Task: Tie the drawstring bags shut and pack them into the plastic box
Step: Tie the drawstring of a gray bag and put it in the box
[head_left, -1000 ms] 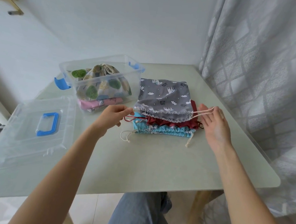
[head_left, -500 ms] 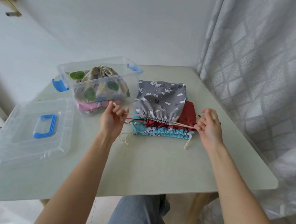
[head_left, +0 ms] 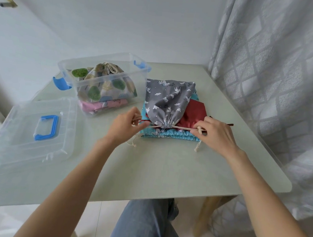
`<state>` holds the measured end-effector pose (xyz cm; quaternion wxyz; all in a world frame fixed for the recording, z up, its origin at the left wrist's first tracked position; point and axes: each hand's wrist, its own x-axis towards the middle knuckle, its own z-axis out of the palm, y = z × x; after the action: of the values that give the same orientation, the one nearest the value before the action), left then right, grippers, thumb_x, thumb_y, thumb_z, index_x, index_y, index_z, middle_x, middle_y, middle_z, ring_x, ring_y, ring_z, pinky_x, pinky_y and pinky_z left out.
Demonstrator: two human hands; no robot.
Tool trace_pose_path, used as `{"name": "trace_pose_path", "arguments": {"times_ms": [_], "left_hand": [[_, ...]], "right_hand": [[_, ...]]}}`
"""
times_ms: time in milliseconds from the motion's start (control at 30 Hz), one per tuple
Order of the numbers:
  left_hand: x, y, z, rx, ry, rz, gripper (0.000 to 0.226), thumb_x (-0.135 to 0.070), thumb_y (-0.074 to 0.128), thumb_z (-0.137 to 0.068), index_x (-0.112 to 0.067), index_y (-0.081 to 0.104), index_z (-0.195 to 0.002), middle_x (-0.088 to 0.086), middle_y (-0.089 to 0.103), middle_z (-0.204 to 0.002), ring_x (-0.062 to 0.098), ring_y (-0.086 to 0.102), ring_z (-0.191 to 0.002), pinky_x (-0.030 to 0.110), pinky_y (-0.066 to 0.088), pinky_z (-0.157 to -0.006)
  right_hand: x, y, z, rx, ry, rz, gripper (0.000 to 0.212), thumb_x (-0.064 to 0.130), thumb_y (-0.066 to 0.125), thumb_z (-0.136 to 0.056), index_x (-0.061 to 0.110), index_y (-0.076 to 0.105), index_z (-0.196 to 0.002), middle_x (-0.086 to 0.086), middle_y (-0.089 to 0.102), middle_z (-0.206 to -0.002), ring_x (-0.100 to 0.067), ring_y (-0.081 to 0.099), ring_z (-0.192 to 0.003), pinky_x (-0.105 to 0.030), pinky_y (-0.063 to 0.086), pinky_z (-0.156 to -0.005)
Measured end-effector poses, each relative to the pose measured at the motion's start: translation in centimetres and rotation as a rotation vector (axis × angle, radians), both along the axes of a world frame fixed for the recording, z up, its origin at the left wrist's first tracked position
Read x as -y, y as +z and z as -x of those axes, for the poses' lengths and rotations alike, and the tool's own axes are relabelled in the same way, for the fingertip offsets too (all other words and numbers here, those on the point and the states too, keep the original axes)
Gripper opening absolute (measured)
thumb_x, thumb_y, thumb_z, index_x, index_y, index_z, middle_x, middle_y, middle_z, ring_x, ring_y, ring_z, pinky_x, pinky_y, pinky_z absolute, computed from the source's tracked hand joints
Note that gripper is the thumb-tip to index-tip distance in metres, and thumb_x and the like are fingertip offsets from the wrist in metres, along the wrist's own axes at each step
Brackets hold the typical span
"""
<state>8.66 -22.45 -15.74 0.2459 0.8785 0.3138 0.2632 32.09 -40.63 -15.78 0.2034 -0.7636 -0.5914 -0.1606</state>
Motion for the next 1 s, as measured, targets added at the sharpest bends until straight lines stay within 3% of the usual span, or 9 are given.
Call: {"name": "trace_pose_path", "arguments": {"times_ms": [100,200,400,567,700,800,833,900,1000], "left_hand": [[-0.2,-0.3,-0.2,-0.12,-0.042,-0.247,0.028,-0.046,0.064,-0.083,-0.027,0.062,-0.104,-0.004,0.06,-0.091,0.015,0.049,-0.084,0.028,0.038,-0.066],[-0.4,-0.3,-0.5,-0.125,-0.059,-0.354,0.022,-0.042,0.062,-0.085,-0.027,0.071,-0.097,-0.001,0.062,-0.089,0.013,0.037,-0.081,0.031,0.04,-0.061],[0.0,0.8,-0.6,-0.113,0.059,-0.228,0.021,-0.042,0.06,-0.086,-0.027,0.073,-0.093,-0.007,0.058,-0.073,0.015,0.044,-0.083,0.028,0.031,-0.06],[0.3,-0.1,-0.1,-0.19,0.143,-0.127,0.018,-0.043,0.06,-0.086,-0.032,0.073,-0.092,0.004,0.064,-0.086,0.024,0.056,-0.09,0.029,0.036,-0.064],[0.7,-0.8,0.2,-0.165,0.118,0.004,0.019,-0.045,0.064,-0.083,-0.033,0.071,-0.096,-0.001,0.068,-0.089,0.02,0.057,-0.079,0.027,0.034,-0.063],[0.6,-0.2,0.8,-0.034,0.041,0.172,0.027,-0.04,0.068,-0.081,-0.032,0.067,-0.107,-0.012,0.068,-0.091,0.006,0.053,-0.068,0.024,0.039,-0.065],[0.5,0.1,1.0,0.028,0.027,0.227,0.026,-0.034,0.066,-0.083,-0.031,0.065,-0.109,-0.011,0.067,-0.091,0.003,0.054,-0.068,0.022,0.041,-0.066],[0.4,0.7,1.1,0.195,0.02,0.389,0.022,-0.021,0.056,-0.091,-0.027,0.064,-0.11,-0.006,0.068,-0.092,0.003,0.056,-0.069,0.022,0.044,-0.064],[-0.1,1.2,1.0,0.36,0.042,0.517,0.025,-0.007,0.047,-0.094,-0.014,0.065,-0.111,-0.005,0.068,-0.086,0.0,0.055,-0.061,0.015,0.045,-0.053]], "right_hand": [[-0.2,-0.1,0.0,-0.003,-0.002,-0.004,0.018,0.036,0.074,-0.078,0.019,0.07,-0.079,0.003,0.051,-0.069,-0.016,0.047,-0.057,-0.023,0.032,-0.052],[-0.2,0.1,0.2,0.056,-0.002,-0.039,0.024,0.03,0.071,-0.081,0.013,0.062,-0.069,0.004,0.041,-0.063,-0.017,0.038,-0.051,-0.023,0.028,-0.047],[0.1,0.9,-0.3,0.054,0.0,-0.043,0.029,0.029,0.062,-0.089,0.012,0.055,-0.067,0.0,0.047,-0.061,-0.021,0.041,-0.052,-0.025,0.03,-0.046],[0.6,0.1,0.0,0.057,0.016,0.006,0.03,0.03,0.063,-0.087,0.009,0.055,-0.067,-0.001,0.05,-0.061,-0.026,0.05,-0.052,-0.025,0.027,-0.046],[1.0,0.5,0.2,-0.201,-0.039,0.044,0.028,0.043,0.064,-0.083,0.016,0.063,-0.079,0.006,0.055,-0.067,-0.019,0.054,-0.062,-0.031,0.038,-0.055],[1.0,3.1,0.8,-0.491,-0.023,0.071,0.048,0.05,0.069,-0.074,0.027,0.06,-0.115,0.016,0.049,-0.07,-0.003,0.054,-0.07,-0.027,0.038,-0.071],[0.6,3.7,0.9,-0.567,-0.001,0.063,0.054,0.047,0.068,-0.077,0.026,0.054,-0.125,0.012,0.05,-0.074,-0.008,0.057,-0.078,-0.026,0.038,-0.074],[-0.4,5.2,1.4,-0.695,0.054,0.065,0.046,0.029,0.061,-0.089,0.025,0.046,-0.133,0.003,0.053,-0.084,-0.016,0.057,-0.085,-0.023,0.04,-0.076],[-3.0,6.6,2.6,-0.816,0.138,0.164,0.036,0.012,0.044,-0.097,0.028,0.049,-0.129,0.001,0.05,-0.07,-0.01,0.047,-0.058,-0.021,0.039,-0.058]]}}
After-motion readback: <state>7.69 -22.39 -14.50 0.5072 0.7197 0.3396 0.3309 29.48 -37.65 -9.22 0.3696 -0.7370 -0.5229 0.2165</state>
